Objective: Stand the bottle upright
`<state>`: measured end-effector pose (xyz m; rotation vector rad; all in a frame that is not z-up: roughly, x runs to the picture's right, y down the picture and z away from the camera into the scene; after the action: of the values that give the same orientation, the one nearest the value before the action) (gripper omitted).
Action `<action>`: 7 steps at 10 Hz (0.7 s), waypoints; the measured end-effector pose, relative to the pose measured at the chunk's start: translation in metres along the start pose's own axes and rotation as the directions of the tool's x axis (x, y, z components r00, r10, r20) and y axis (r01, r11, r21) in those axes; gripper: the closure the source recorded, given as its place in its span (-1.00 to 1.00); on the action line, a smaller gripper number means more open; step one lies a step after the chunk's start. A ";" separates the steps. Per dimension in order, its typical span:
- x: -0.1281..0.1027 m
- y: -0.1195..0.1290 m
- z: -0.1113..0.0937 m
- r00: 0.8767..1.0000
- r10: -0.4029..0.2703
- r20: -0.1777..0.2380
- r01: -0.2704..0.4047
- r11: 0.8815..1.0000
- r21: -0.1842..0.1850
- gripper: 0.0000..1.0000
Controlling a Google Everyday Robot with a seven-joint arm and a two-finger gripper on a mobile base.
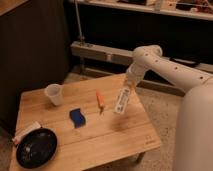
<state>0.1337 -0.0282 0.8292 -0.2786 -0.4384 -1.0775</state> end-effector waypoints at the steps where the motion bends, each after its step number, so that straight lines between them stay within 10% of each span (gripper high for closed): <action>1: -0.014 -0.005 -0.005 1.000 -0.021 -0.005 0.021 1.000 0.022 0.71; 7: -0.039 -0.026 -0.008 0.993 -0.112 -0.042 0.115 0.990 0.081 0.71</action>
<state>0.0964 -0.0126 0.8039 -0.1609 -0.4686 -1.1703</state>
